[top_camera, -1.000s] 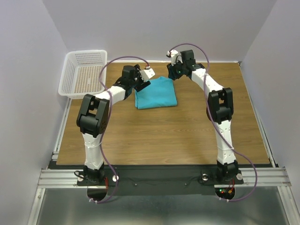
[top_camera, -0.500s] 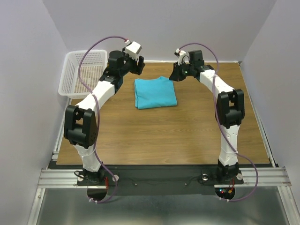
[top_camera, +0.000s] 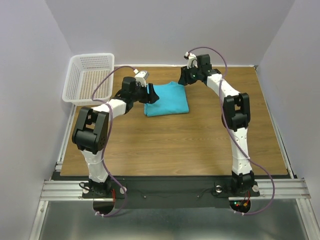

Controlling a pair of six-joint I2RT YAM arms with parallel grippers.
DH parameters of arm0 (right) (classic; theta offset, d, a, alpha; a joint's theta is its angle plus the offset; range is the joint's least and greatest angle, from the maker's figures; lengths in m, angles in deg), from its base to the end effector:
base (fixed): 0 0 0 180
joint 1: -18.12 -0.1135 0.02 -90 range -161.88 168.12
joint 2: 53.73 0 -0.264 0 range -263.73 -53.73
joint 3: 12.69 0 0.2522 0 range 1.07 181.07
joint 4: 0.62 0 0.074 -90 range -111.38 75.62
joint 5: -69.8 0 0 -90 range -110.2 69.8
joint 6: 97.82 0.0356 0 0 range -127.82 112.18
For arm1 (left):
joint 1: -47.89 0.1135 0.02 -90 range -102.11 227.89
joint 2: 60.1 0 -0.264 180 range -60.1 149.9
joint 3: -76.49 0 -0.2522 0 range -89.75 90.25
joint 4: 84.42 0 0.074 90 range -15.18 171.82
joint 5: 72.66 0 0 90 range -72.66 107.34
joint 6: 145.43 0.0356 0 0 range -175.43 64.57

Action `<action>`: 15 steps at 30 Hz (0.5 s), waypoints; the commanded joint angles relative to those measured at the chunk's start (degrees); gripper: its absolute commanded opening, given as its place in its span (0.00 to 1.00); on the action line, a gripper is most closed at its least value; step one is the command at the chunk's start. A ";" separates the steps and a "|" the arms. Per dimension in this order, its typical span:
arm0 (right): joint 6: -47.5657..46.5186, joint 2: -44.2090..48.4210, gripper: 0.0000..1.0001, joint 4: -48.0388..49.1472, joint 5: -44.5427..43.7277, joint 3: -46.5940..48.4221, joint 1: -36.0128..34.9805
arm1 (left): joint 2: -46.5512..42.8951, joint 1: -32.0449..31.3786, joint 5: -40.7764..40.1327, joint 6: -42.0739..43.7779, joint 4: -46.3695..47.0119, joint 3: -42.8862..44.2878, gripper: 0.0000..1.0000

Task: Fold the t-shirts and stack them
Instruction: Fold the tshirt

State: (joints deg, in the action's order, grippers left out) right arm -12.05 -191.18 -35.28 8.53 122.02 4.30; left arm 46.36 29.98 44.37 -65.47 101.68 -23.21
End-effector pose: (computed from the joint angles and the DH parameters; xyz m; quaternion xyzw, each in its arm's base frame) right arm 0.5300 0.1480 0.2161 -0.2448 0.8405 0.2575 0.4091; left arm 0.3951 -0.1447 0.2192 0.1883 0.7857 -0.3204 0.4945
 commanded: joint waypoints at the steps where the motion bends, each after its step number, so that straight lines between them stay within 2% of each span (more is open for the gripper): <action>1: 1.06 -2.21 0.50 1.57 -4.03 4.47 0.55 | -0.64 -0.11 1.89 -4.81 6.16 -0.45 0.69; 15: 2.65 -7.39 0.47 1.48 -2.19 8.07 1.08 | 1.83 -0.72 2.86 -6.83 7.48 -1.68 0.69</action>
State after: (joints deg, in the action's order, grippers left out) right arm -10.57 -197.23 -35.37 5.25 125.91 5.04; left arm 48.28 29.59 45.85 -71.59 106.44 -24.12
